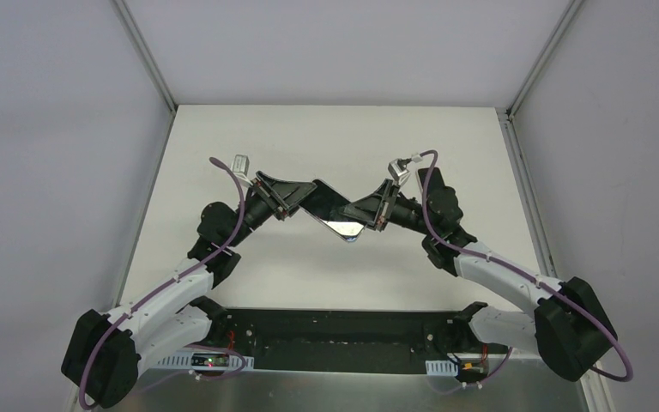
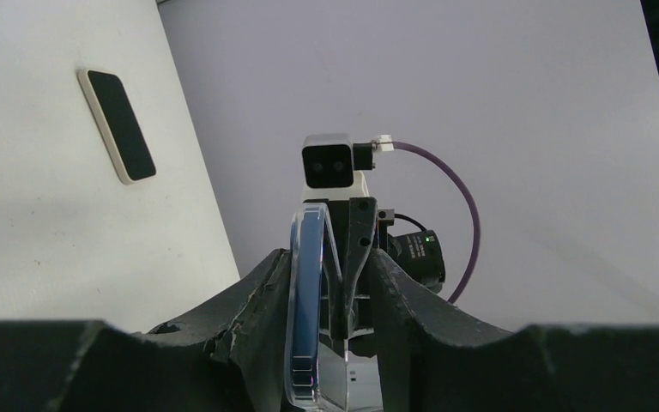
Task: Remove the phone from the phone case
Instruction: Adjust the phone.
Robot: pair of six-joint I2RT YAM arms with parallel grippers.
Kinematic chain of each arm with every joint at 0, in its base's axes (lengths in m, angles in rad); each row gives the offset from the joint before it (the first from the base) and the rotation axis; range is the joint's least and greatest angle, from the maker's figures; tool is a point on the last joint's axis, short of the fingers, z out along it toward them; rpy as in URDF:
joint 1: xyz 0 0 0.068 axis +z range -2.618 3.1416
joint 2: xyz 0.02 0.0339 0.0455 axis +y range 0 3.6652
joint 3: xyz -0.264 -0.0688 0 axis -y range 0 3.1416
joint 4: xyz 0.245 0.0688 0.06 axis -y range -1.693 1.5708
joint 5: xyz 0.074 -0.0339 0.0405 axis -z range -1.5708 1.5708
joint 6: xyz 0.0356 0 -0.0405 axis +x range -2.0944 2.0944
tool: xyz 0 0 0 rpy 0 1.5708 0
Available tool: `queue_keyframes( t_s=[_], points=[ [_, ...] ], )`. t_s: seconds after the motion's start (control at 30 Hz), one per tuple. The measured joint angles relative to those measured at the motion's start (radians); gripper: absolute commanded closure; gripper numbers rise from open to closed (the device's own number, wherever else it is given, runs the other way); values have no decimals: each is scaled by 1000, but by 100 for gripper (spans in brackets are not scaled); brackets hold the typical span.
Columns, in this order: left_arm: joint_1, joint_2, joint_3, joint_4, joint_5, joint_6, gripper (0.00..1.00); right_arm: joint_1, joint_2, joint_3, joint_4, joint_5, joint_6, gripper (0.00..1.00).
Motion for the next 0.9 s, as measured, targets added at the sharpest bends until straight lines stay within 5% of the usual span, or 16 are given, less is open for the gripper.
queue_keyframes(
  t_s=[0.33, 0.9],
  points=[
    [0, 33, 6, 4, 59, 0, 62, -2, -7, 0, -32, -13, -19, 100],
    [-13, 44, 8, 5, 79, 0, 85, -2, 37, 0, 58, -13, 15, 100]
  ],
)
